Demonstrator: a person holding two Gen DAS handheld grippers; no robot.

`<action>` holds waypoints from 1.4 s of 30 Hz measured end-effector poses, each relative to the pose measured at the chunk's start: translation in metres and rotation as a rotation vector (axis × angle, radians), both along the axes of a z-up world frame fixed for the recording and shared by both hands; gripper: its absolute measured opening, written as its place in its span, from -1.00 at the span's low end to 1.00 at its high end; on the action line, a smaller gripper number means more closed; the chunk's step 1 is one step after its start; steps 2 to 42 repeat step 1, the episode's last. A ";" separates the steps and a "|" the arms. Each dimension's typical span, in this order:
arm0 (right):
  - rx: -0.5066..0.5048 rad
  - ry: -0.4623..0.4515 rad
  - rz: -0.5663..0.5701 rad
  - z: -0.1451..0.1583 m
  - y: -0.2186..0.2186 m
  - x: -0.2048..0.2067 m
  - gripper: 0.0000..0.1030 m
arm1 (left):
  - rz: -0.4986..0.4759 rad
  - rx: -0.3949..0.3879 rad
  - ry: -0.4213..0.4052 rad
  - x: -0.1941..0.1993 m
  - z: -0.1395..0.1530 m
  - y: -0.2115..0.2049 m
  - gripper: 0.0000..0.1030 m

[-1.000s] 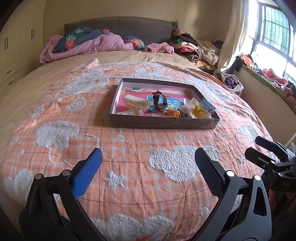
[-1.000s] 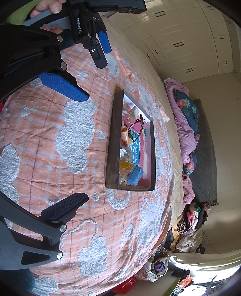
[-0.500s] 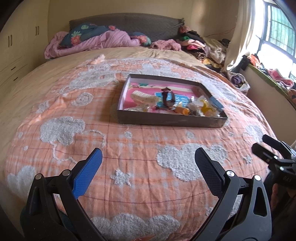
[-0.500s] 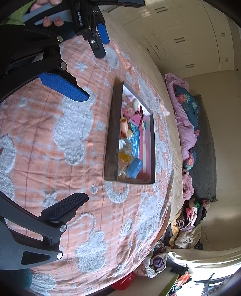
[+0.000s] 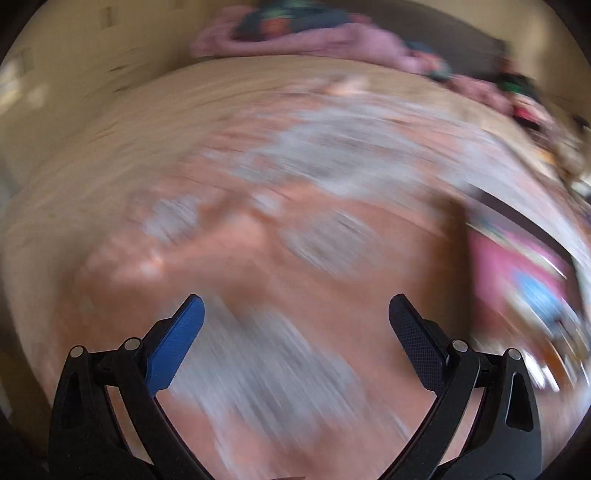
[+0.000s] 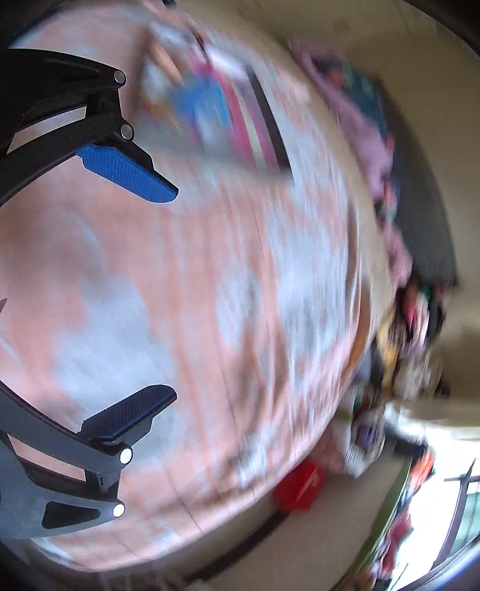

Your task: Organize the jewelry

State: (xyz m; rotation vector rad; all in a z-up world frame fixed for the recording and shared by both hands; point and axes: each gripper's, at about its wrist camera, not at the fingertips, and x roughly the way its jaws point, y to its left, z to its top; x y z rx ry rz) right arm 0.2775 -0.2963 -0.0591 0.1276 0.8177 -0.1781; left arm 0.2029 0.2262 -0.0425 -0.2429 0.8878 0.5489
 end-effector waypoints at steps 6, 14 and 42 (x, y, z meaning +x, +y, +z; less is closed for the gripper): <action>-0.024 0.016 -0.052 -0.008 -0.018 0.018 0.91 | 0.040 0.006 0.011 0.010 -0.007 0.015 0.82; -0.024 0.016 -0.052 -0.008 -0.018 0.018 0.91 | 0.040 0.006 0.011 0.010 -0.007 0.015 0.82; -0.024 0.016 -0.052 -0.008 -0.018 0.018 0.91 | 0.040 0.006 0.011 0.010 -0.007 0.015 0.82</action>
